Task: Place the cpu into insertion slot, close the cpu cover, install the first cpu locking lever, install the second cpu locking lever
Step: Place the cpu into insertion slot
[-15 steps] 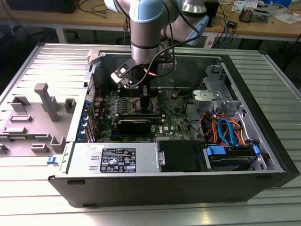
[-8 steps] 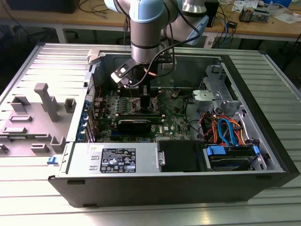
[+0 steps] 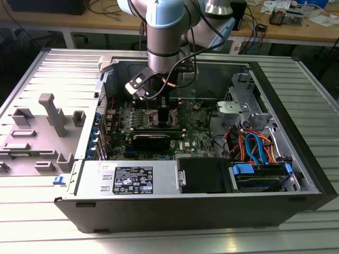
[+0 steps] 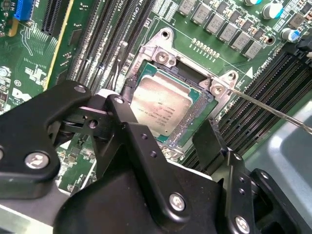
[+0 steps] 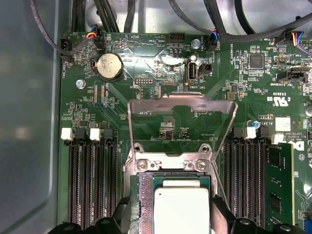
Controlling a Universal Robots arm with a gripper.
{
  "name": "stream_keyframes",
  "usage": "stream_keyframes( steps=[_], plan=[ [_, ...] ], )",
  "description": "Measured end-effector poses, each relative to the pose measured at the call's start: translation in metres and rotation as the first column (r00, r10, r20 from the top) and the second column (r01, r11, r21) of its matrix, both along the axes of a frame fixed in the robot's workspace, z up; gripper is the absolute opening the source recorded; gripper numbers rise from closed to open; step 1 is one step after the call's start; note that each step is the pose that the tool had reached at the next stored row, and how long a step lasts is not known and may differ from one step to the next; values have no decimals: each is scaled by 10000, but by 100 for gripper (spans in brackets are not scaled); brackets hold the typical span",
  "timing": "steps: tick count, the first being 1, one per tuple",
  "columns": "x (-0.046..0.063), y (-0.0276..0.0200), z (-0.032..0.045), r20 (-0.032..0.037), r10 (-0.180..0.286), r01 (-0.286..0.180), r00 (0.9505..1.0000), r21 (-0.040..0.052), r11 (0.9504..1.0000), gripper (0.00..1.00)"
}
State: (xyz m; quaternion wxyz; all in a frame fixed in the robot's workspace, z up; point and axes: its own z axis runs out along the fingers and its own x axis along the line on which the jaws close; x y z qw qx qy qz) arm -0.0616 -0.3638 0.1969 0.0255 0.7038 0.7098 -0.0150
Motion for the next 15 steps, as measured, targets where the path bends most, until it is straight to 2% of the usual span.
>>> stream_keyframes(
  steps=[5,8,9,13,15],
  plan=[
    [0,73,2,-3,-22,22,10000,-6,10000,75],
    [0,77,1,-2,-23,23,10000,-3,10000,75],
    [0,75,0,0,-26,26,10000,2,10000,75],
    [1,8,0,1,-24,24,10000,1,10000,75],
    [0,3,0,-1,-26,26,10000,0,10000,75]
  ],
)
